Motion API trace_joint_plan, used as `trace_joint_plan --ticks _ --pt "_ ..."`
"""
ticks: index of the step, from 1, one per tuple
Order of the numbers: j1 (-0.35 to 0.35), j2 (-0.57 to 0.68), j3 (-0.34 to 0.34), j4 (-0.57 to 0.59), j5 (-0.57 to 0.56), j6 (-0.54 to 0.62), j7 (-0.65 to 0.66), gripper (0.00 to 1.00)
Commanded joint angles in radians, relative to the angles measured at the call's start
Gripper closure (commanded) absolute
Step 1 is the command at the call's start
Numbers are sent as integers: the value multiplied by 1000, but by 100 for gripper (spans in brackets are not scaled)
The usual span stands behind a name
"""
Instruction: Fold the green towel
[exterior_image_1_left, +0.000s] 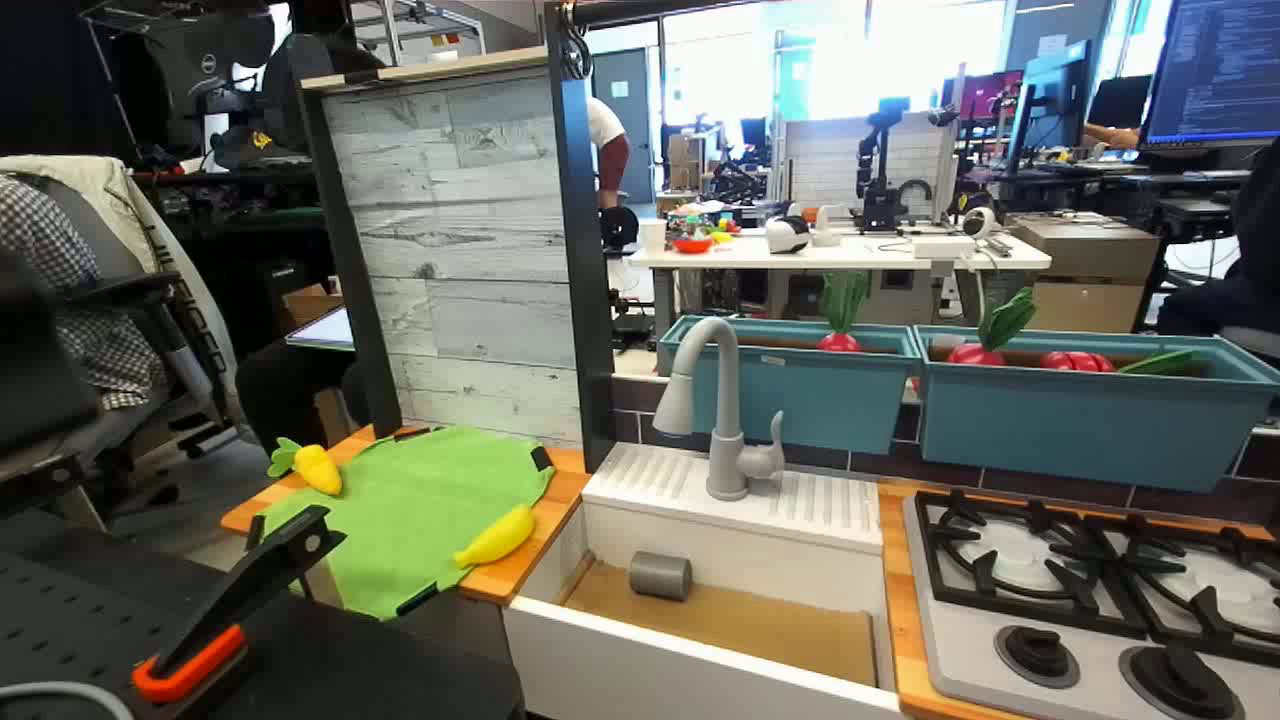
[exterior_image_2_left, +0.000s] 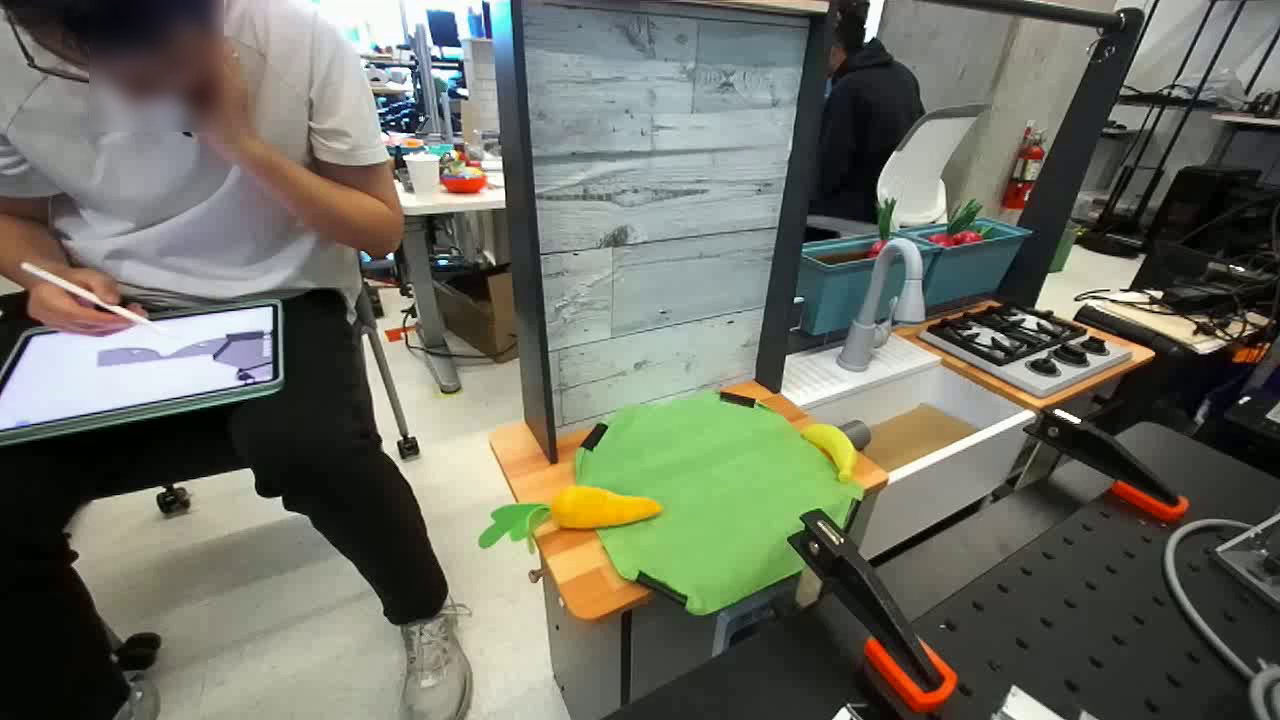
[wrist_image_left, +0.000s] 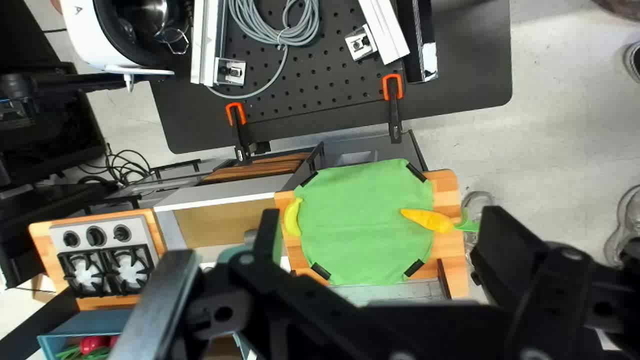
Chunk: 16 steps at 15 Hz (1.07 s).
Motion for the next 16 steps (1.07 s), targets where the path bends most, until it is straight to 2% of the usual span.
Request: trace_joint_plan --ticks 1,12,16 --pt "16 5 -11 4 -7 -2 8 0" --pt "16 5 -11 4 -7 -2 8 0" --pt "-7 9 -42 -54 -69 91 -20 0"
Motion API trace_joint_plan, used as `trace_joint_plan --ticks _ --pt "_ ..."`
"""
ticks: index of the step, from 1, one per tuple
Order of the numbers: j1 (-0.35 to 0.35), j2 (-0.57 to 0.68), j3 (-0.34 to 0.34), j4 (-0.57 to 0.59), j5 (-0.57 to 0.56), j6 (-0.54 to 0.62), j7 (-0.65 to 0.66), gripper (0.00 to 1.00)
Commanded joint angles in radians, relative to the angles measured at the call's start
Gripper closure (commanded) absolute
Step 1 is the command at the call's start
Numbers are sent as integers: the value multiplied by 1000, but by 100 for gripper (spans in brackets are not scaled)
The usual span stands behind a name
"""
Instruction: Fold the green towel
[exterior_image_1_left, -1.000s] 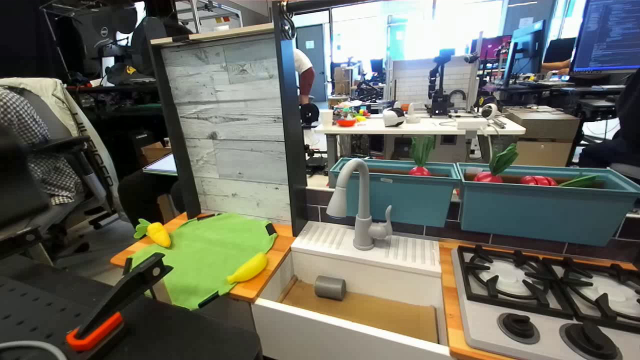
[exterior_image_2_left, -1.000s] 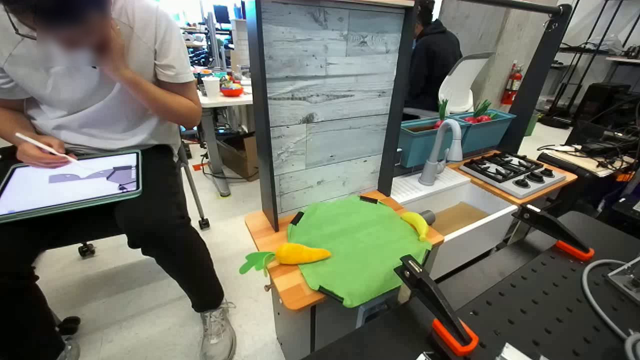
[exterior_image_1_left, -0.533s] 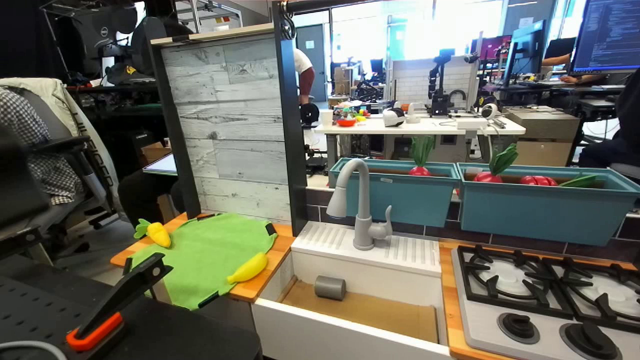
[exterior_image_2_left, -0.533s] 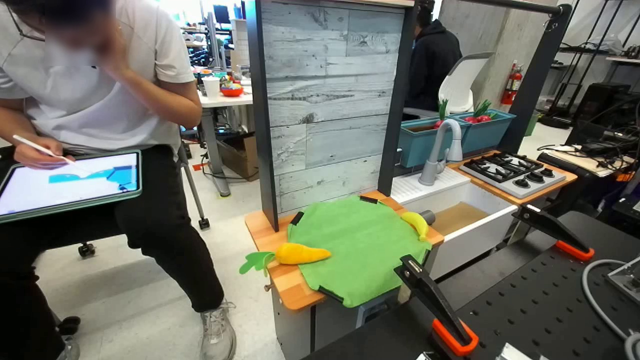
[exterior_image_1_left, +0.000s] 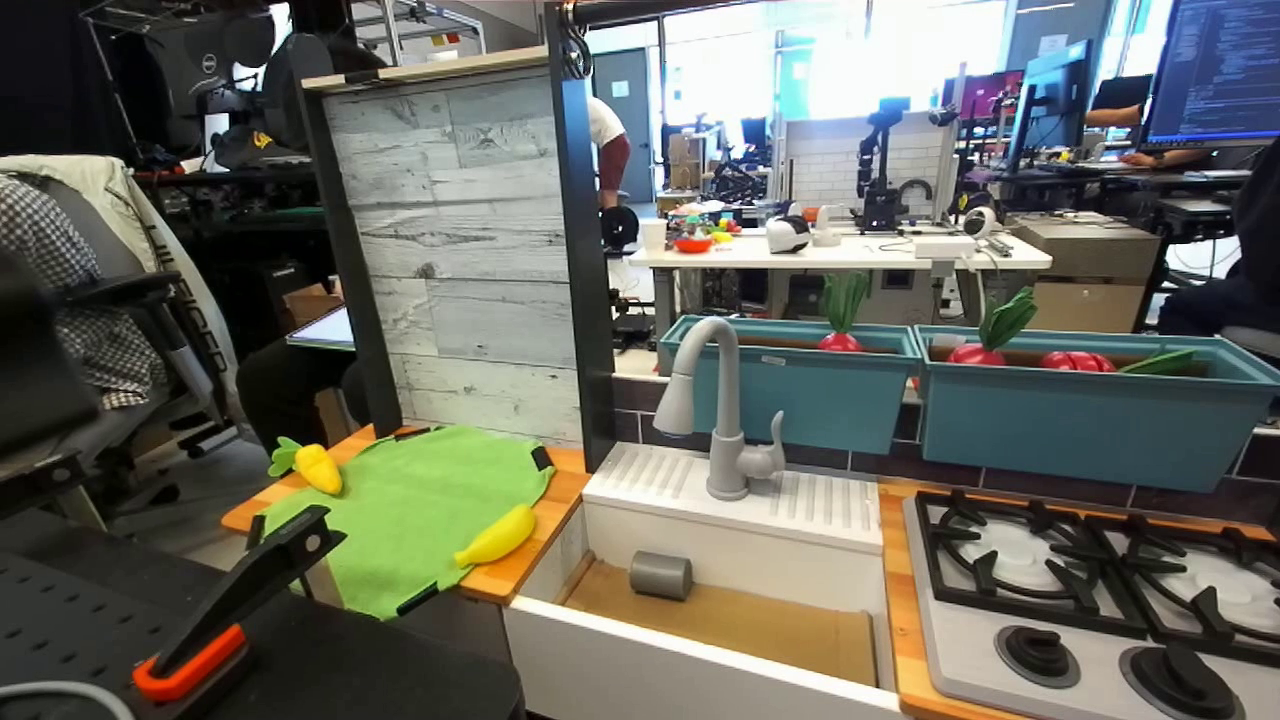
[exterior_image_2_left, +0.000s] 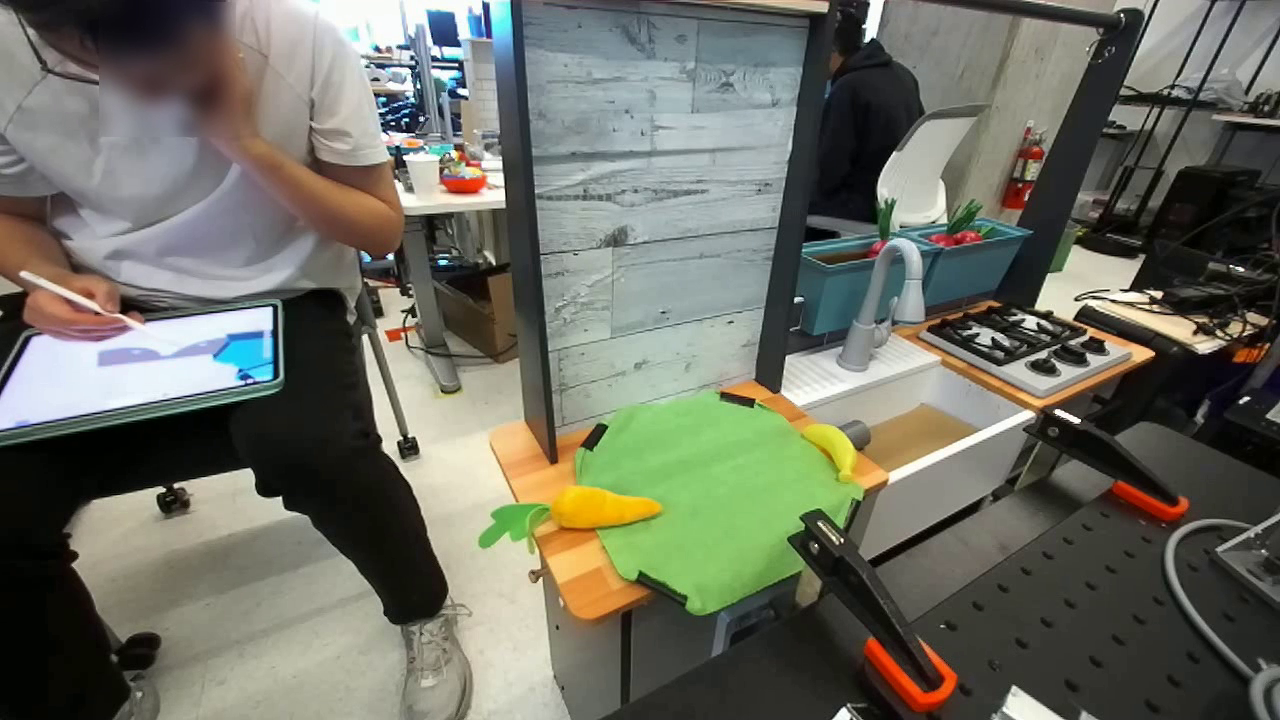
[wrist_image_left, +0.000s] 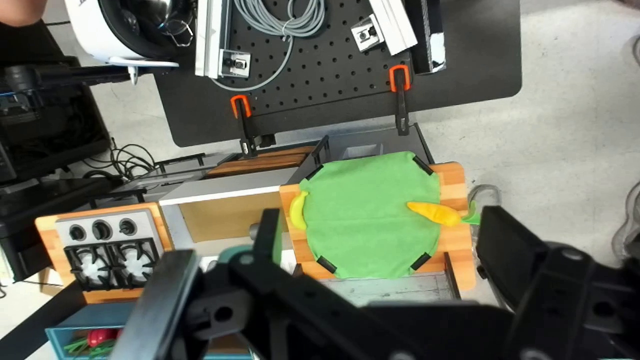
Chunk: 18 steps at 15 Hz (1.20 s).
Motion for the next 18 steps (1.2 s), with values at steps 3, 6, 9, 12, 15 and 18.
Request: trace_joint_plan --ticks 3,6,9,12,15,18 --pt "-23 19 -74 -108 -123 180 -46 0" --pt "-39 57 -141 -181 -186 337 -106 0" --pt "-61 128 -216 -227 -178 510 -161 0" --pt "-88 246 -275 -232 -163 653 -204 0" --pt "-96 250 -276 -244 -165 659 -192 0" --pt "-104 330 -298 -232 -165 697 -200 0"
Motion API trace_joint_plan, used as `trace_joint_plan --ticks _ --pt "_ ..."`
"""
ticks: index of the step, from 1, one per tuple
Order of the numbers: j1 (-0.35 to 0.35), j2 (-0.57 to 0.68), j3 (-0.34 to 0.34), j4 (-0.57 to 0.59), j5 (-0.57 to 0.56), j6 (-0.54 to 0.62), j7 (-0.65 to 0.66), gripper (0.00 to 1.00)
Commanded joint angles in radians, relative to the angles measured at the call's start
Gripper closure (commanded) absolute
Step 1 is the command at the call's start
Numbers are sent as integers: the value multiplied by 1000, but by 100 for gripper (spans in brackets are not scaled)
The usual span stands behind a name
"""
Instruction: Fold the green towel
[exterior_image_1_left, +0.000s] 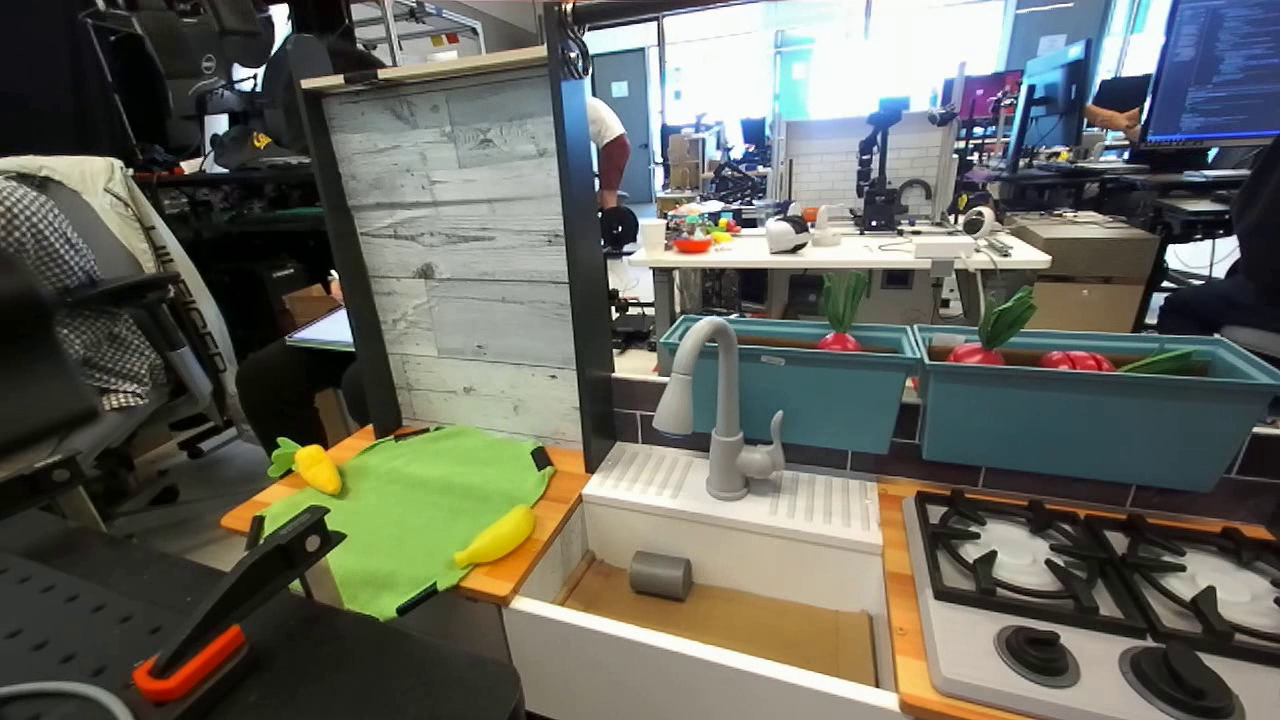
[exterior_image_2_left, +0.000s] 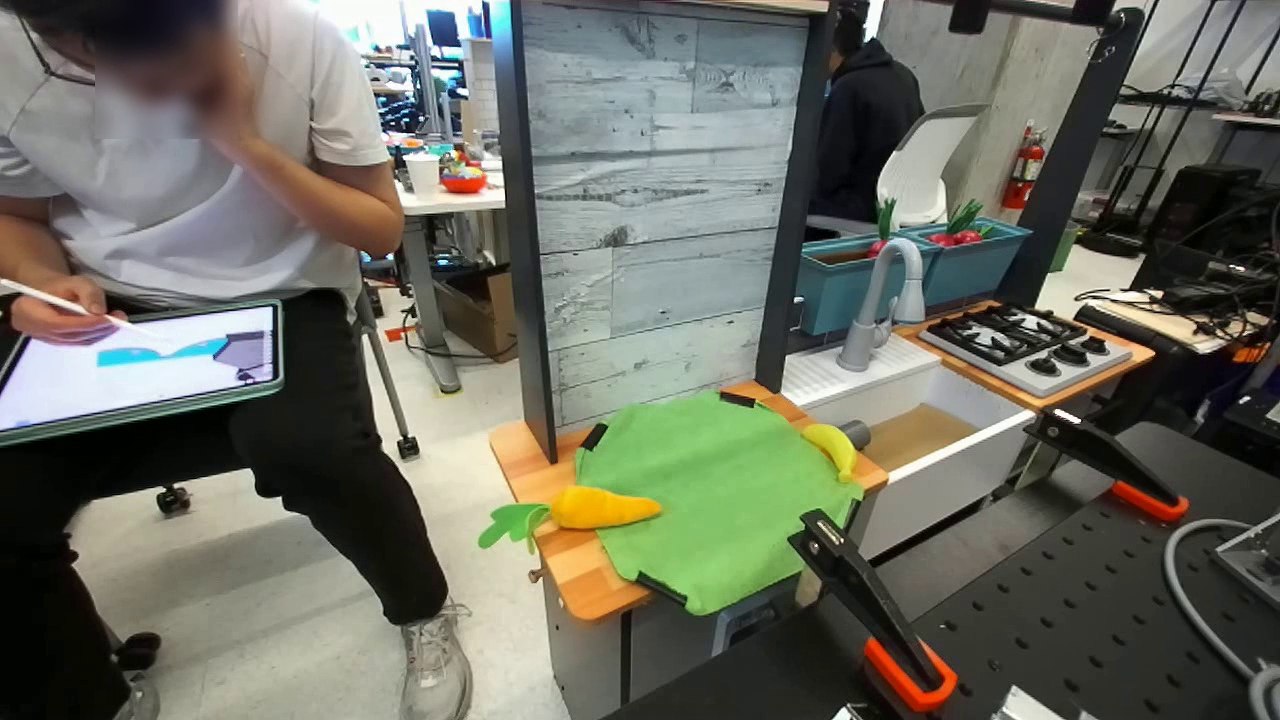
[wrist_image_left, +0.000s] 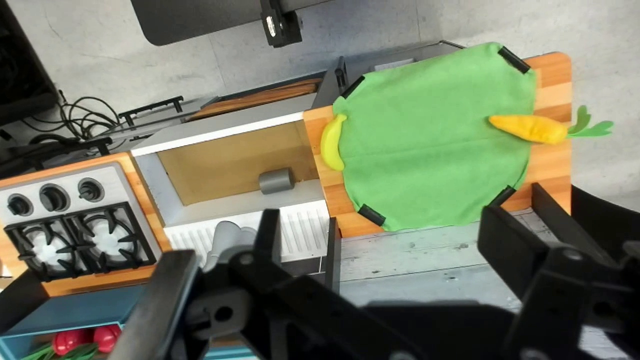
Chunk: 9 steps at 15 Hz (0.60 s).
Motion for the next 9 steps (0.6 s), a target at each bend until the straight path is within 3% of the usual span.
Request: trace_joint_plan --ticks 1,9 --pt "-3 5 3 6 2 -2 -2 0" --pt "-3 5 3 14 2 -2 -2 0"
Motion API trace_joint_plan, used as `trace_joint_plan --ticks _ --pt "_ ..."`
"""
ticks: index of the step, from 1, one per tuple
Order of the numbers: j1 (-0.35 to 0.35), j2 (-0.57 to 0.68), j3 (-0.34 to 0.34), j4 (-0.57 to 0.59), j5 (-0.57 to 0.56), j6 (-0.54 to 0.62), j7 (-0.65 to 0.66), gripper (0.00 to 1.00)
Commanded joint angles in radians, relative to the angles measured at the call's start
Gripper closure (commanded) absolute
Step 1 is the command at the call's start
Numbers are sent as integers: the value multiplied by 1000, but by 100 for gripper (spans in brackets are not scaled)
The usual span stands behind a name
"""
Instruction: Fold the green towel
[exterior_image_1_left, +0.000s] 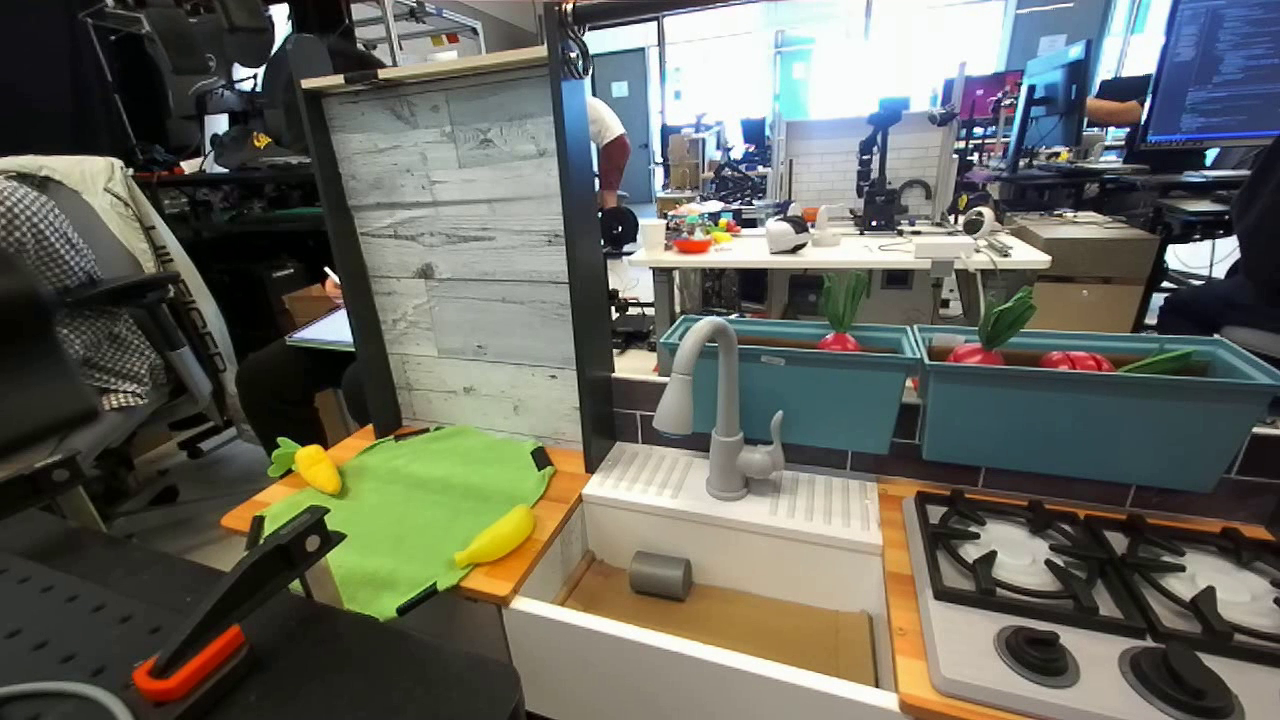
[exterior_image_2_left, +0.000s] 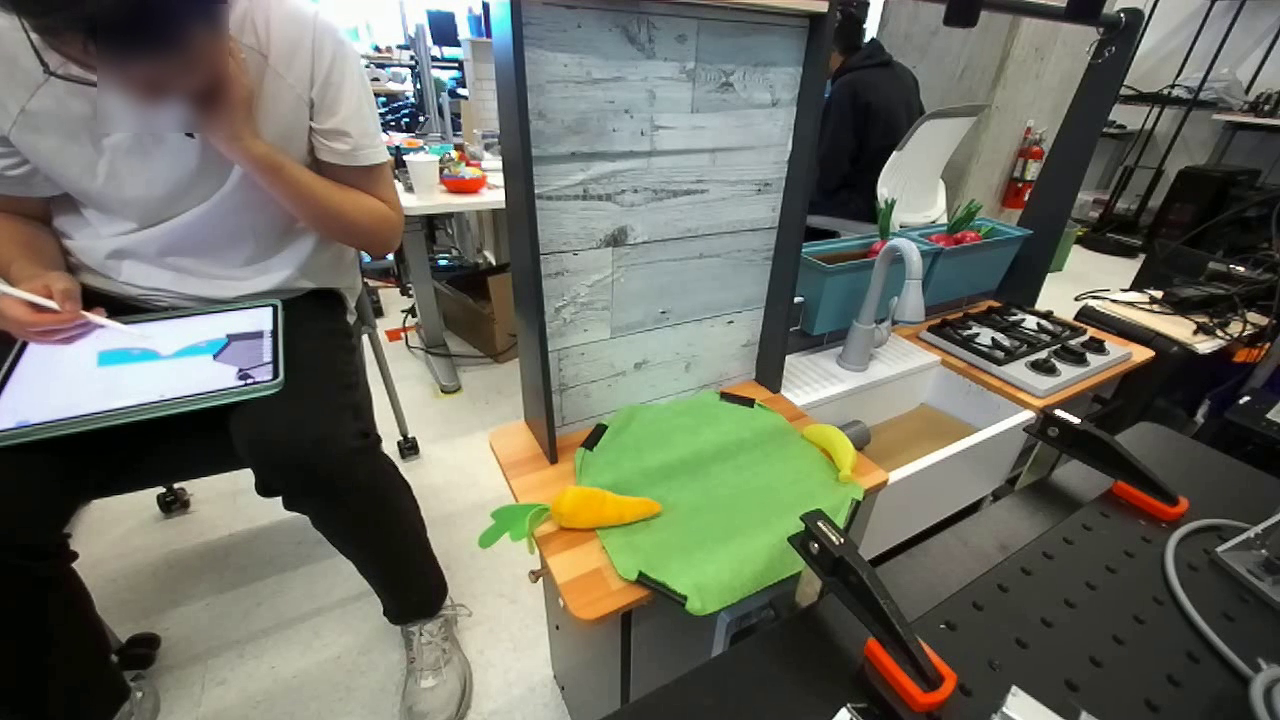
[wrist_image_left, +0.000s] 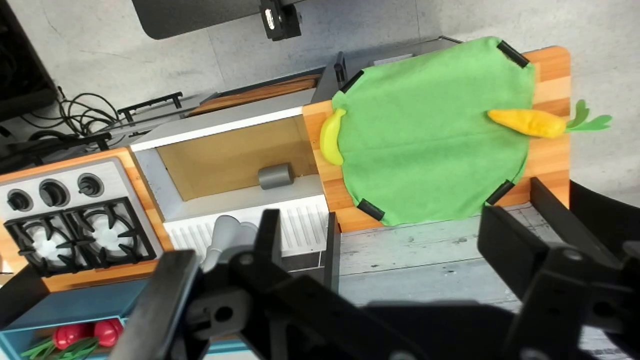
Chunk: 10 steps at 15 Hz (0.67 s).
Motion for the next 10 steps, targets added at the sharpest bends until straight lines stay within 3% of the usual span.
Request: trace_joint_plan --ticks 1,5,10 --pt "-6 22 4 7 -8 17 3 0" --pt "14 139 -13 31 -2 125 -111 0" --pt "34 334 -36 71 52 314 -393 0"
